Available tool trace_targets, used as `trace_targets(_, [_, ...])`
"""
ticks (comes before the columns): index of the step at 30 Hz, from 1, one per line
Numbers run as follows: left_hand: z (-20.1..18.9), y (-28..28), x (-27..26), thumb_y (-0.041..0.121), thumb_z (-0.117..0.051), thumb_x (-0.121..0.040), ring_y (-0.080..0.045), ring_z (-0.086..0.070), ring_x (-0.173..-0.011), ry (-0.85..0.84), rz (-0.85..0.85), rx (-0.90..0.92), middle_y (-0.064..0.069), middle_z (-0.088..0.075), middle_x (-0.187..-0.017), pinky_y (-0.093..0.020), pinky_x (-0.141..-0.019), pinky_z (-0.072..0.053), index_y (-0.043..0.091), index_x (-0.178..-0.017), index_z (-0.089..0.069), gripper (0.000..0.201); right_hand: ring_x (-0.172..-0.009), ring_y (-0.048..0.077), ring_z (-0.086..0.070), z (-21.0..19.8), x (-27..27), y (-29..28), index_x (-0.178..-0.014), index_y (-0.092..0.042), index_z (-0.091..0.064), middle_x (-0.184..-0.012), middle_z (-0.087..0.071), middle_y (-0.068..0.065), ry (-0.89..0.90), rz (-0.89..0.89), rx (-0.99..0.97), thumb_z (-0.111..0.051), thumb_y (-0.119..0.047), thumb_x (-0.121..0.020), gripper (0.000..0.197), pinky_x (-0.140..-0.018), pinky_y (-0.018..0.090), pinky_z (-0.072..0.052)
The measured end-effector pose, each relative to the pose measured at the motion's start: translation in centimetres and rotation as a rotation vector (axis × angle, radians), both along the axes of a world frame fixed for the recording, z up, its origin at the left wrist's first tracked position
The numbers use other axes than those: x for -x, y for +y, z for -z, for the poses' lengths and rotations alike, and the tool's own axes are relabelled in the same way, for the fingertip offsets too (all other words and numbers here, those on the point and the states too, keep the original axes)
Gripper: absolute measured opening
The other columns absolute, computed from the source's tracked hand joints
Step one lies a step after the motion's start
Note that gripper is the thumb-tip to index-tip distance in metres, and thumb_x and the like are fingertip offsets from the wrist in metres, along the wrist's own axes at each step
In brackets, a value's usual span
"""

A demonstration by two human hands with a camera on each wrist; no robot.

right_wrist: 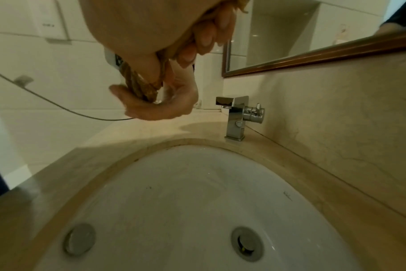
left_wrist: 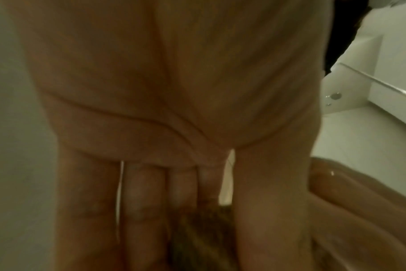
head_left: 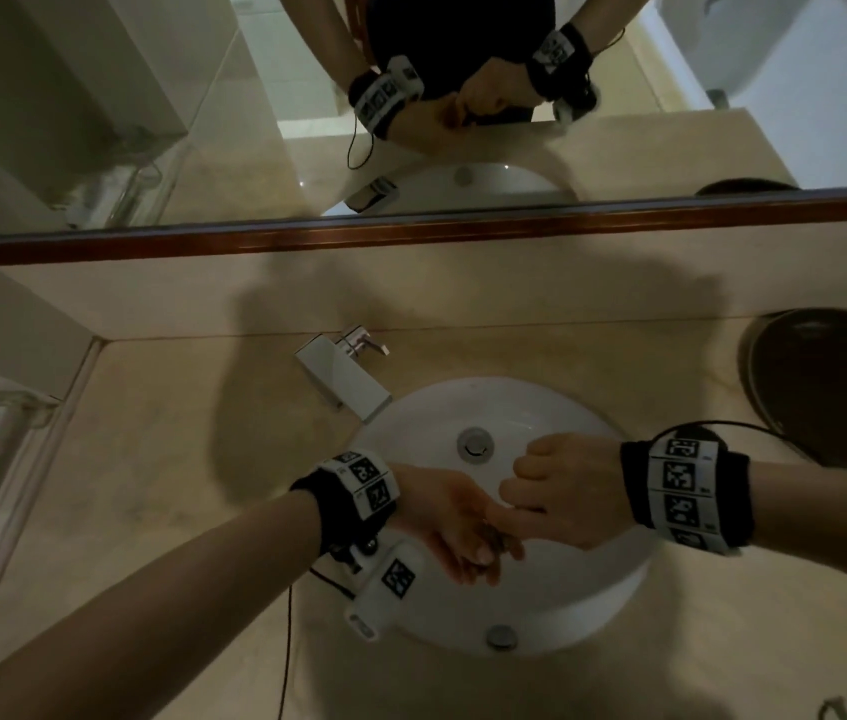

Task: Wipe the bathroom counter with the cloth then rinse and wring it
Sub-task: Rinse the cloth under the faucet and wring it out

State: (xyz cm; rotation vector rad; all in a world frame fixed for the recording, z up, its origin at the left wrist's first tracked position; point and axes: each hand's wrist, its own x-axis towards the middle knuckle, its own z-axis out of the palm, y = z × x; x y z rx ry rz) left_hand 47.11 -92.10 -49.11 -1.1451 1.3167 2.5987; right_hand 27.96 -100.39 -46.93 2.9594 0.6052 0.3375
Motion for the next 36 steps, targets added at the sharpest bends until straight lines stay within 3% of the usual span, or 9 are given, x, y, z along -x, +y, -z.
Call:
trace_targets(7, [0.2,0.8,1.5,0.026,-0.058,-0.095,-0.009,-0.055,-0.050,-0.244,-0.112,0.173,-0.002,-0.067,-0.078,-0.022,-0.056,-0.052,0.004,-0.095,-0.067,0.023,-0.054,0.018,-0.048,0.5,-1.0,-1.5,-0.095,-0.014,-0.061,-0.074,-0.059,0.001,0.106,0.037,0.084,-0.068,-0.024,-0.083,0.018,-0.051,0.029,-0.037])
trace_targets(13, [1.4,0.2,2.9,0.045,-0.042,-0.098,-0.021,-0.050,-0.060,-0.978,0.150,0.721,-0.004,-0.055,-0.071,-0.031,-0.059,-0.041,0.013,-0.091,-0.060,0.037,-0.055,0.024,-0.052,2.1,-3.5,-0.3,-0.103,-0.011,-0.045,-0.072,-0.050,0.006,0.708,0.739,-0.081,-0.045,-0.019,-0.096,0.010,-0.050,0.030,-0.044])
trace_targets(17, [2.7,0.7,2.5,0.030,-0.042,-0.099,-0.019,-0.044,-0.056,-1.174,0.324,0.889,-0.002,-0.046,-0.068,-0.030,-0.050,-0.032,0.014,-0.101,-0.052,0.019,-0.061,0.021,-0.054,4.8,-4.8,1.9,-0.071,-0.015,-0.054,-0.066,-0.054,0.003,0.880,1.195,-0.546,-0.056,-0.024,-0.086,0.017,-0.057,0.028,-0.049])
trace_targets(21, [4.5,2.1,2.3,0.019,-0.044,-0.095,-0.019,-0.041,-0.052,-1.189,0.302,0.935,0.000,-0.043,-0.065,-0.030,-0.051,-0.033,0.016,-0.095,-0.041,0.005,-0.041,0.016,-0.035,6.6,-4.5,4.2,-0.055,-0.013,-0.046,-0.049,-0.040,0.002,0.910,1.501,-1.417,-0.068,-0.017,-0.079,0.033,-0.046,0.024,-0.030])
trace_targets(24, [5.4,2.6,2.2,0.018,-0.043,-0.093,-0.021,-0.040,-0.051,-1.155,0.259,0.974,0.001,-0.041,-0.065,-0.032,-0.054,-0.037,0.016,-0.097,-0.037,0.007,-0.037,0.012,-0.023,6.2,-3.3,5.2,-0.050,-0.017,-0.046,-0.047,-0.032,-0.001,0.867,1.585,-1.980,-0.065,-0.026,-0.081,0.038,-0.042,0.018,-0.019])
trace_targets(26, [5.4,2.9,2.3,0.018,-0.041,-0.094,-0.024,-0.042,-0.052,-1.148,0.208,0.982,-0.001,-0.046,-0.068,-0.033,-0.055,-0.037,0.017,-0.094,-0.034,0.008,-0.038,0.011,-0.021,6.1,-2.8,5.1,-0.053,-0.016,-0.055,-0.047,-0.030,-0.002,0.848,1.522,-2.067,-0.061,-0.039,-0.087,0.042,-0.042,0.019,-0.017])
trace_targets(29, [5.1,3.0,2.6,0.022,-0.039,-0.097,-0.030,-0.052,-0.063,-1.113,0.160,0.967,-0.007,-0.059,-0.083,-0.033,-0.057,-0.036,0.015,-0.101,-0.040,0.008,-0.040,0.015,-0.032,5.9,-2.5,4.1,-0.067,-0.013,-0.068,-0.047,-0.041,0.000,0.732,1.328,-1.736,-0.060,-0.041,-0.091,0.038,-0.044,0.022,-0.027])
trace_targets(33, [3.7,2.9,2.5,0.036,-0.041,-0.100,-0.029,-0.055,-0.070,-0.946,0.189,0.852,-0.009,-0.058,-0.083,-0.037,-0.064,-0.044,0.012,-0.101,-0.049,0.026,-0.064,0.024,-0.055,4.0,-2.0,2.8,-0.081,-0.017,-0.064,-0.067,-0.056,0.002,0.787,0.911,-0.713,-0.049,-0.044,-0.092,0.032,-0.059,0.029,-0.039])
trace_targets(36, [1.8,2.1,2.6,0.031,-0.051,-0.097,-0.029,-0.057,-0.084,-0.787,0.299,0.644,-0.012,-0.062,-0.098,-0.035,-0.076,-0.043,0.008,-0.114,-0.058,0.030,-0.067,0.028,-0.060,3.1,-2.0,2.9,-0.097,-0.015,-0.060,-0.080,-0.065,0.006,0.822,0.577,-0.232,-0.038,-0.038,-0.097,0.032,-0.063,0.033,-0.050])
